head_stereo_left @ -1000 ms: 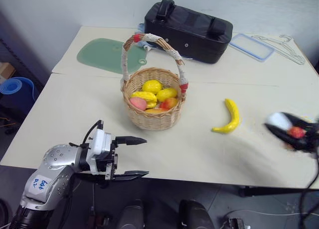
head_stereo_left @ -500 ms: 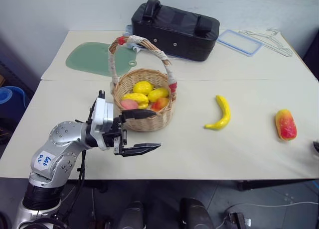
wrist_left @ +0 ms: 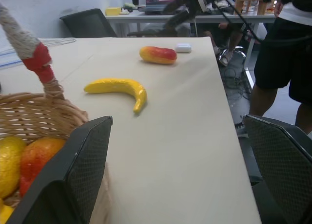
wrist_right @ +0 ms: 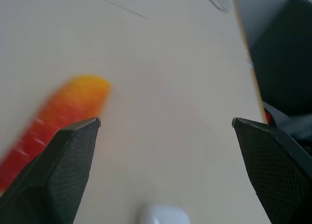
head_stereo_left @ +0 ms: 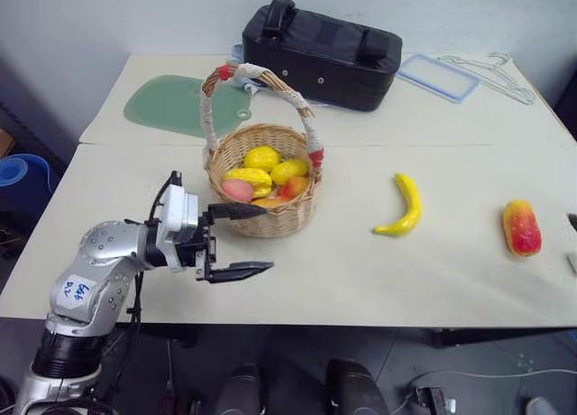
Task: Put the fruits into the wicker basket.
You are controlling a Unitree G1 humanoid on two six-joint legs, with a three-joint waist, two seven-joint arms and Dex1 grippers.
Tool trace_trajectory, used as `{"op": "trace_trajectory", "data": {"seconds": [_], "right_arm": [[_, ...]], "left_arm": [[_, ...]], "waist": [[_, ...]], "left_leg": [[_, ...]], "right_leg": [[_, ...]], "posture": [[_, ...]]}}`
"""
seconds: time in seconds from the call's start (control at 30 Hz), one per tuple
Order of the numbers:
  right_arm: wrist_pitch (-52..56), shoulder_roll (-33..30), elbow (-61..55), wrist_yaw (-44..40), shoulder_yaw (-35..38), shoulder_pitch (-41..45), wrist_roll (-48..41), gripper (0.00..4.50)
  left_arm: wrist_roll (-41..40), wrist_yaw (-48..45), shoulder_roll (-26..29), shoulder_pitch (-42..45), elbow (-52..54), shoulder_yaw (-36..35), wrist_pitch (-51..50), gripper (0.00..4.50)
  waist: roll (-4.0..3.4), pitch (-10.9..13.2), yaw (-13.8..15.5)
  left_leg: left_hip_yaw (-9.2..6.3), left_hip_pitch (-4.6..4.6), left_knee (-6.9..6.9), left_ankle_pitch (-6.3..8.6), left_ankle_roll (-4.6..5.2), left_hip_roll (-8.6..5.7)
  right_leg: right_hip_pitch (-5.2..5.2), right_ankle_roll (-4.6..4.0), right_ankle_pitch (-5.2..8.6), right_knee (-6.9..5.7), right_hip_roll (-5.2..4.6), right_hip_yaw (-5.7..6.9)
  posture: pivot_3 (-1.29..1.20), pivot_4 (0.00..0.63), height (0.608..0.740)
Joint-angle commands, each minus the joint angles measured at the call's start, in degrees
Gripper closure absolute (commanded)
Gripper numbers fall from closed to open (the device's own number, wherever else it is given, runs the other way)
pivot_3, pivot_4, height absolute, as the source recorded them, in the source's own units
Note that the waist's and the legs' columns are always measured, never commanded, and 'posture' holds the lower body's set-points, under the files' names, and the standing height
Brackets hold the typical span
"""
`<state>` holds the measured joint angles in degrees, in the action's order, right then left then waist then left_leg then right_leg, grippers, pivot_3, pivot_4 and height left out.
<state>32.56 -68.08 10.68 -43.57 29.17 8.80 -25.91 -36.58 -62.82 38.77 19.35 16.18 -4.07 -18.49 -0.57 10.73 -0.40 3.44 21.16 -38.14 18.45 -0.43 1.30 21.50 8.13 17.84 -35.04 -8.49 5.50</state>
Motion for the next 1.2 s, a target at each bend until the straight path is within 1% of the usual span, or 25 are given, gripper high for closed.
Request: {"op": "trace_trajectory", "data": {"seconds": [0.03, 0.1, 0.13, 0.17, 0.23, 0.3, 0.37, 0.43, 0.5, 0.63, 0.7, 0.77, 0.8, 0.87, 0.93, 0.97, 1.03, 1.07, 1.1, 1.13, 1.17, 1.2], "right_arm": [[28.8, -1.5, -15.3, 5.7, -8.6, 7.6, -7.7, 0.03], [39.5, 5.8, -17.9, 11.4, -12.7, 17.4, -10.0, 0.03], [42.8, 9.8, -18.2, 13.8, -13.9, 21.1, -10.3, 0.03], [45.5, 13.6, -18.0, 16.1, -14.4, 24.2, -10.0, 0.03], [48.0, 18.7, -17.0, 19.2, -17.2, 27.3, -7.8, 0.03], [46.0, 21.5, -13.7, 22.0, -22.0, 28.8, -3.4, 0.03], [41.9, 23.6, -10.1, 24.2, -25.0, 30.0, 0.2, 0.03], [38.6, 23.1, -8.4, 23.5, -29.1, 30.5, 3.4, 0.03], [37.2, 22.3, -7.6, 22.1, -31.3, 30.8, 4.9, 0.03], [37.3, 21.7, -5.1, 19.2, -32.9, 31.2, 6.0, 0.03], [37.1, 22.0, -3.9, 17.5, -32.7, 31.3, 5.7, 0.41], [37.8, 22.1, -3.2, 15.6, -33.0, 31.5, 5.3, 0.93], [38.0, 22.2, -2.8, 14.9, -33.1, 31.6, 5.3, 1.35], [38.1, 22.3, -1.6, 13.3, -32.3, 32.5, 4.9, 1.98], [37.7, 22.0, -1.0, 11.6, -32.2, 32.9, 4.7, 2.71], [36.1, 21.3, -2.0, 9.4, -32.0, 32.6, 4.1, 2.99], [32.1, 19.4, -5.8, 3.9, -32.2, 31.3, 2.7, 3.75], [30.6, 18.6, -7.5, 1.7, -32.4, 30.6, 2.2, 3.91], [27.7, 15.8, -12.9, -3.1, -34.1, 29.1, 1.7, 3.95], [26.3, 13.6, -20.6, -8.4, -35.0, 28.4, -0.9, 3.95], [25.2, 14.4, -27.7, -11.6, -34.7, 29.1, -4.7, 3.95], [24.6, 15.8, -32.6, -13.1, -34.3, 30.1, -7.5, 3.95]], "left_arm": [[1.0, -1.0, -0.3, 1.7, -1.8, -0.5, 2.0, 0.0], [1.4, -0.6, -1.2, 2.3, -2.0, 0.1, 2.5, 0.0], [1.5, -0.3, -1.5, 2.3, -1.7, 0.2, 2.5, 0.0], [1.4, 0.1, -1.8, 2.3, -1.3, 0.4, 2.3, 0.0], [1.2, 0.4, -2.0, 1.6, -0.5, 0.2, 2.0, 0.0], [1.2, 0.9, -2.0, 0.5, 0.2, -0.1, 1.9, 0.0], [1.3, 1.4, -1.9, -0.3, 0.8, -0.3, 1.9, 0.0], [1.1, 2.2, -1.7, -1.2, 2.2, -0.8, 1.5, 0.0], [0.6, 3.2, -1.2, -2.3, 3.7, -1.7, 1.0, 0.0], [0.5, 5.1, -0.9, -4.6, 5.7, -3.2, 0.6, 0.0], [0.7, 5.8, -1.0, -5.4, 6.5, -3.4, 0.5, 0.0], [0.7, 6.6, -1.1, -5.8, 7.0, -3.7, 0.3, 0.0], [0.5, 7.0, -1.1, -6.0, 7.2, -4.0, 0.2, 0.0], [-0.1, 7.6, -0.6, -6.8, 7.1, -5.5, -0.3, 0.0], [-0.5, 7.8, -0.4, -7.3, 7.0, -6.5, -0.6, 0.0], [-0.7, 7.8, -0.1, -7.8, 6.9, -7.2, -0.8, 0.0], [-1.4, 8.1, 0.2, -8.7, 6.8, -8.5, -1.5, 0.0], [-1.7, 8.3, 0.2, -8.9, 6.8, -8.9, -1.8, 0.0], [-1.5, 8.4, 0.4, -9.6, 6.5, -9.6, -1.7, 0.0], [-1.6, 8.9, 0.6, -10.8, 6.3, -10.8, -2.0, 0.0], [-2.0, 10.0, 0.3, -12.0, 6.1, -12.6, -2.4, 0.0], [-2.4, 11.1, 0.0, -12.9, 6.0, -14.0, -2.7, 0.0]], "waist": [[0.12, 0.0, 0.3], [0.49, -0.1, 0.4], [0.68, -0.1, 0.4], [0.69, -0.1, 0.5], [0.63, -0.1, 0.9], [0.61, -0.1, 1.5], [0.61, -0.1, 1.8], [0.61, -0.1, 1.9], [0.61, -0.1, 1.6], [0.61, -0.1, 1.5], [0.61, -0.1, 1.6], [0.61, -0.1, 1.7], [0.61, -0.1, 1.7], [0.61, -0.1, 1.6], [0.61, -0.1, 1.6], [0.61, -0.1, 1.6], [0.61, -0.1, 1.6], [0.61, -0.1, 1.6], [0.58, -0.1, 1.7], [0.47, 0.0, 1.7], [0.42, 0.0, 1.6], [0.4, 0.0, 1.2]], "left_leg": [[-0.05, 0.01, 0.0, 0.0, 0.0, 0.01], [-0.19, 0.07, -0.05, 0.1, -0.07, 0.28], [-0.23, 0.14, -0.1, 0.16, -0.09, 0.27], [-0.28, 0.22, -0.14, 0.18, -0.09, 0.24], [-0.32, 0.47, -0.18, 0.19, -0.07, 0.23], [-0.37, 0.6, -0.16, 0.19, -0.07, 0.1], [-0.4, 0.93, -0.2, 0.19, -0.07, 0.08], [-0.41, 1.32, -0.41, 0.19, -0.07, 0.03], [-0.39, 1.33, -0.48, 0.2, -0.05, 0.03], [-0.3, 1.25, -0.77, 0.21, -0.04, 0.1], [-0.27, 1.23, -0.87, 0.21, -0.03, 0.11], [-0.26, 1.22, -0.92, 0.22, -0.01, 0.12], [-0.26, 1.22, -0.92, 0.23, 0.01, 0.12], [-0.26, 1.22, -0.92, 0.25, 0.05, 0.13], [-0.26, 1.23, -0.92, 0.26, 0.05, 0.14], [-0.26, 1.22, -0.92, 0.26, 0.05, 0.15], [-0.25, 1.23, -0.9, 0.26, 0.05, 0.15], [-0.24, 1.23, -0.89, 0.26, 0.06, 0.15], [-0.24, 1.23, -0.88, 0.27, 0.08, 0.15], [-0.24, 1.27, -0.88, 0.28, 0.09, 0.16], [-0.23, 1.31, -0.88, 0.3, 0.11, 0.15], [-0.22, 1.28, -0.87, 0.31, 0.11, 0.18]], "right_leg": [[0.0, -0.01, 0.0, 0.01, 0.01, 0.02], [0.0, -0.03, -0.02, 0.05, 0.08, 0.15], [0.0, -0.05, -0.03, 0.07, 0.12, 0.22], [0.0, -0.06, -0.03, 0.11, 0.13, 0.28], [0.14, -0.06, -0.04, 0.17, 0.12, 0.31], [0.35, 0.01, -0.08, -0.01, 0.1, 0.41], [0.68, 0.04, -0.1, -0.1, 0.1, 0.46], [1.1, 0.07, -0.11, -0.42, 0.07, 0.48], [1.11, 0.07, -0.11, -0.46, 0.07, 0.49], [0.99, 0.07, -0.11, -0.54, 0.07, 0.48], [0.95, 0.04, -0.12, -0.57, 0.07, 0.45], [0.93, 0.02, -0.14, -0.56, 0.07, 0.43], [0.93, 0.02, -0.14, -0.57, 0.07, 0.43], [0.94, 0.02, -0.14, -0.58, 0.07, 0.43], [0.95, 0.02, -0.14, -0.58, 0.07, 0.44], [0.95, 0.02, -0.14, -0.59, 0.08, 0.45], [0.98, 0.02, -0.14, -0.59, 0.08, 0.45], [0.99, 0.02, -0.14, -0.58, 0.08, 0.45], [0.99, 0.02, -0.14, -0.58, 0.08, 0.45], [1.02, 0.02, -0.14, -0.57, 0.08, 0.45], [1.07, 0.03, -0.14, -0.54, 0.08, 0.44], [1.07, 0.03, -0.14, -0.56, 0.08, 0.44]], "posture": [[0.0, 0.15, 0.74], [0.0, 0.15, 0.74], [0.0, 0.15, 0.74], [0.0, 0.15, 0.74], [0.0, 0.15, 0.74], [0.0, 0.15, 0.74], [0.0, 0.15, 0.74], [0.0, 0.15, 0.74], [0.0, 0.15, 0.74], [0.0, 0.15, 0.74], [0.0, 0.15, 0.74], [0.0, 0.15, 0.74], [0.0, 0.15, 0.74], [0.0, 0.15, 0.74], [0.0, 0.15, 0.74], [0.0, 0.15, 0.74], [0.0, 0.15, 0.74], [0.0, 0.15, 0.74], [0.0, 0.15, 0.74], [0.0, 0.15, 0.74], [0.0, 0.15, 0.74], [0.0, 0.15, 0.74]]}}
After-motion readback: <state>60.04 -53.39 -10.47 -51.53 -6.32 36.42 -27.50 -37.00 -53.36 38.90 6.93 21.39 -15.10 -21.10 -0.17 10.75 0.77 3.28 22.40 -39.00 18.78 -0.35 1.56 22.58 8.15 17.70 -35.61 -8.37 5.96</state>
